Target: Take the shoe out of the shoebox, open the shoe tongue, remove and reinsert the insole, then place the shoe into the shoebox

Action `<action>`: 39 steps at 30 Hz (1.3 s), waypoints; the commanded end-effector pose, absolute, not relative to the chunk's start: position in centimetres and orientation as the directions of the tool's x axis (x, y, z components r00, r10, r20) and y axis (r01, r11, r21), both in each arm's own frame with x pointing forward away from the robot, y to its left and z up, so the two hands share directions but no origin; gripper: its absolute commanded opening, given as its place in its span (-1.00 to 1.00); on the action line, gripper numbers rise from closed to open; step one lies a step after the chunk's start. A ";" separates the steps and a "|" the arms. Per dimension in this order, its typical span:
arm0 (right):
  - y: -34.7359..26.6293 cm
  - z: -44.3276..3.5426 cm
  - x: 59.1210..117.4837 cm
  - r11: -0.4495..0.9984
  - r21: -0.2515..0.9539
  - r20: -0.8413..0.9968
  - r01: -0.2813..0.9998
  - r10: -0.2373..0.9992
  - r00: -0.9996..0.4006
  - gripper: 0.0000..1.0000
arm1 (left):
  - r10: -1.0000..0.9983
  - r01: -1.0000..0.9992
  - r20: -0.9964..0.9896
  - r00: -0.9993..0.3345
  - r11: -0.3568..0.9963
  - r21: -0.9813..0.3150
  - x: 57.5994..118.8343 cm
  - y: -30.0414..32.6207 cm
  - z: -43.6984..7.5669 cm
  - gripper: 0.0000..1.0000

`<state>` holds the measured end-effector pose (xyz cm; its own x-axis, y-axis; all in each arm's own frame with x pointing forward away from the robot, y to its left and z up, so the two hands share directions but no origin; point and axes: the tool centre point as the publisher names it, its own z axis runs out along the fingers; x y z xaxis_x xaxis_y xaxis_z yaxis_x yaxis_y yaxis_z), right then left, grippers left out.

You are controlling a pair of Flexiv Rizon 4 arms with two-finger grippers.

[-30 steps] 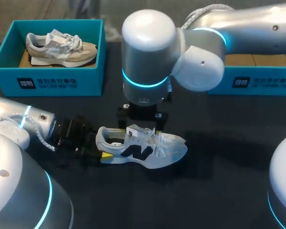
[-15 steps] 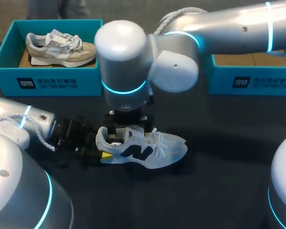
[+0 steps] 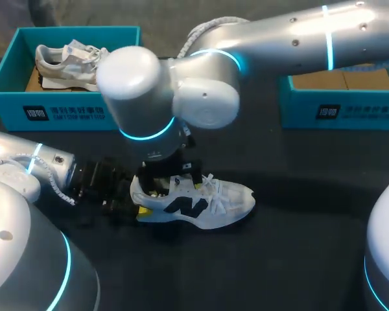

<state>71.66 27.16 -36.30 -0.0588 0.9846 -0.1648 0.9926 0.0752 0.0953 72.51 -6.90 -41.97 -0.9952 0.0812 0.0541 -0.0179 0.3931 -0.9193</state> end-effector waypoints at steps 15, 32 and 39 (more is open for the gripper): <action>24.9 -36.0 70.5 -0.348 0.212 -0.403 0.913 0.820 0.406 1.00 | 0.079 -0.019 0.054 -0.995 0.393 -0.919 72.2 -6.9 -42.6 -1.00; 23.2 -33.4 70.8 -0.430 0.210 -0.374 0.878 0.794 0.479 0.77 | 0.079 -0.019 0.054 -0.995 0.393 -0.919 72.2 -6.9 -42.6 -1.00; 22.5 -32.9 71.0 -0.452 0.199 -0.352 0.870 0.795 0.494 -0.26 | 0.079 -0.019 0.054 -0.995 0.393 -0.919 72.2 -6.9 -42.6 -1.00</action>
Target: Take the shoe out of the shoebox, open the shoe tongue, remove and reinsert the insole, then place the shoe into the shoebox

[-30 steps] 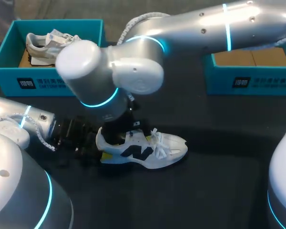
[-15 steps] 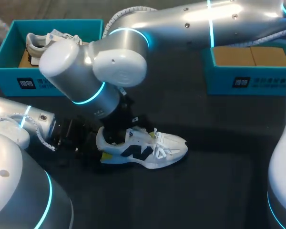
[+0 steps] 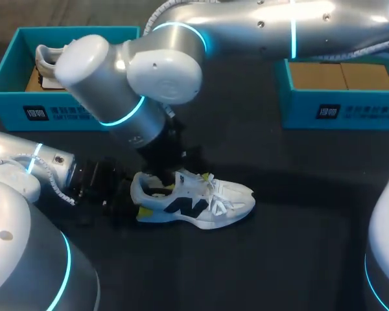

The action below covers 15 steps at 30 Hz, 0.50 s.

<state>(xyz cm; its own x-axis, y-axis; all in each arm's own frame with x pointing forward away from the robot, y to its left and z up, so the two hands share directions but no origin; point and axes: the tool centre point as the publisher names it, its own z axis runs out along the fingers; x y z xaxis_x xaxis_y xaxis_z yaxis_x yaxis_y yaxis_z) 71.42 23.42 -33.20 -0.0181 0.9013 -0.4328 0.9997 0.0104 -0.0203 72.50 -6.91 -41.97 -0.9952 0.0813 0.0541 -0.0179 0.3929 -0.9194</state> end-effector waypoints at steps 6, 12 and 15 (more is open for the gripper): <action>21.8 -32.5 71.2 -0.464 0.181 -0.305 0.867 0.812 0.498 -1.00 | 0.079 -0.019 0.054 -0.995 0.393 -0.919 72.2 -6.9 -42.6 -1.00; 20.8 -31.8 71.4 -0.468 0.165 -0.250 0.868 0.832 0.495 -1.00 | 0.079 -0.019 0.054 -0.995 0.393 -0.919 72.2 -6.9 -42.6 -1.00; 20.2 -31.7 71.5 -0.472 0.150 -0.227 0.869 0.839 0.495 -1.00 | 0.079 -0.019 0.054 -0.995 0.393 -0.919 72.2 -6.9 -42.6 -1.00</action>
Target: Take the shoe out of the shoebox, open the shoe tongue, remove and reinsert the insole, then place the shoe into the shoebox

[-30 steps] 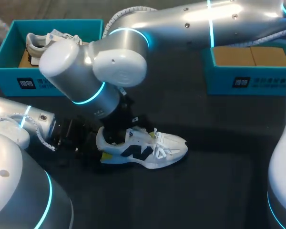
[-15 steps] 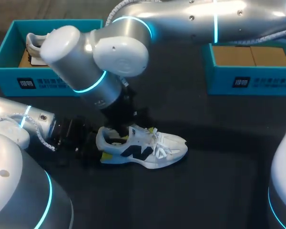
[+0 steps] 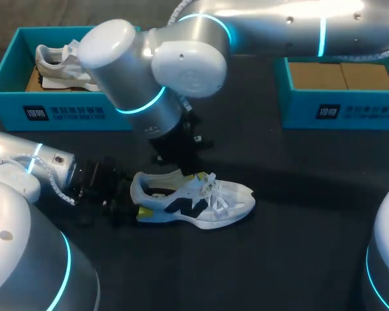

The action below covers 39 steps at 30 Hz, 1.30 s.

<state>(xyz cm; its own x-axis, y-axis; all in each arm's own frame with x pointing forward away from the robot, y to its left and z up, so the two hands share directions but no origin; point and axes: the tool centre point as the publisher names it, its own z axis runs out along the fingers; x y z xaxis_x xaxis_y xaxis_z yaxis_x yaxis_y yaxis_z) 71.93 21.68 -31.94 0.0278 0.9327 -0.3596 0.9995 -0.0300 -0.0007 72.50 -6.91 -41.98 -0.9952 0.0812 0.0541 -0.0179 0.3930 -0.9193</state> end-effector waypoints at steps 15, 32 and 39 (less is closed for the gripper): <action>17.6 -31.5 71.7 -0.519 0.130 -0.175 0.845 0.826 0.535 -1.00 | 0.079 -0.019 0.054 -0.995 0.393 -0.919 72.2 -6.9 -42.6 -1.00; 14.1 -32.6 71.3 -0.623 0.101 -0.162 0.776 0.759 0.631 -1.00 | 0.079 -0.019 0.054 -0.995 0.393 -0.919 72.2 -6.9 -42.6 -1.00; 13.4 -34.1 71.3 -0.646 0.081 -0.186 0.759 0.738 0.649 -1.00 | 0.079 -0.019 0.054 -0.995 0.393 -0.919 72.2 -6.9 -42.6 -1.00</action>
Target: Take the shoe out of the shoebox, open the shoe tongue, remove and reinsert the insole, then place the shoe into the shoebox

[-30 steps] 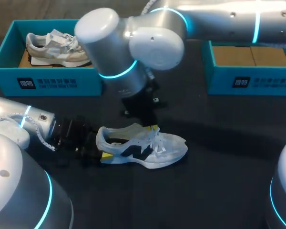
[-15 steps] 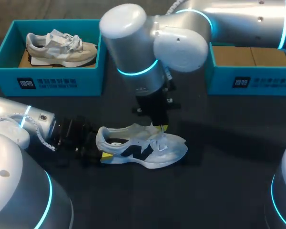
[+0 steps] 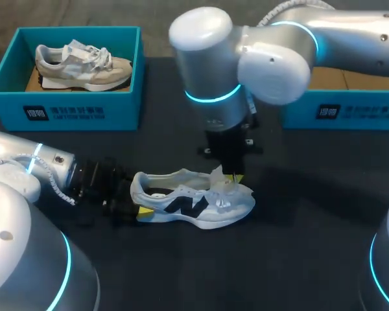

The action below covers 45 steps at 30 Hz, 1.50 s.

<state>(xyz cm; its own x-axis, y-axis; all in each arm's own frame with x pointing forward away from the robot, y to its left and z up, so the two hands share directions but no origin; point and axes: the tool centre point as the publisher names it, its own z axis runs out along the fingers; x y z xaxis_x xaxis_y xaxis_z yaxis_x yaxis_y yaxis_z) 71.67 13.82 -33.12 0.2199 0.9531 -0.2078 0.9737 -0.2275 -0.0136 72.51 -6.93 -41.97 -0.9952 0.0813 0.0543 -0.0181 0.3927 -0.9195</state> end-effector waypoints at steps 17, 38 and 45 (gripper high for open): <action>13.1 -36.3 70.6 -0.670 0.044 -0.207 0.741 0.719 0.663 0.98 | 0.079 -0.019 0.054 -0.995 0.393 -0.919 72.2 -6.9 -42.6 -1.00; 18.3 -29.2 71.5 -0.102 0.260 -0.127 0.960 0.982 0.139 1.00 | 0.079 -0.019 0.054 -0.995 0.393 -0.919 72.2 -6.9 -42.6 -1.00; 20.4 -27.6 71.7 0.213 0.326 -0.152 0.921 0.973 -0.172 1.00 | 0.079 -0.019 0.054 -0.995 0.393 -0.919 72.2 -6.9 -42.6 -1.00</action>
<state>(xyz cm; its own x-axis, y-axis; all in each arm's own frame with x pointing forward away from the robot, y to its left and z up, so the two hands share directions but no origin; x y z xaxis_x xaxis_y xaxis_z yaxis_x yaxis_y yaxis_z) 72.35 19.31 -28.04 0.0720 0.9896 -0.1247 0.9841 -0.0502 0.1704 72.49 -6.90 -41.99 -0.9952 0.0812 0.0541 -0.0179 0.3926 -0.9195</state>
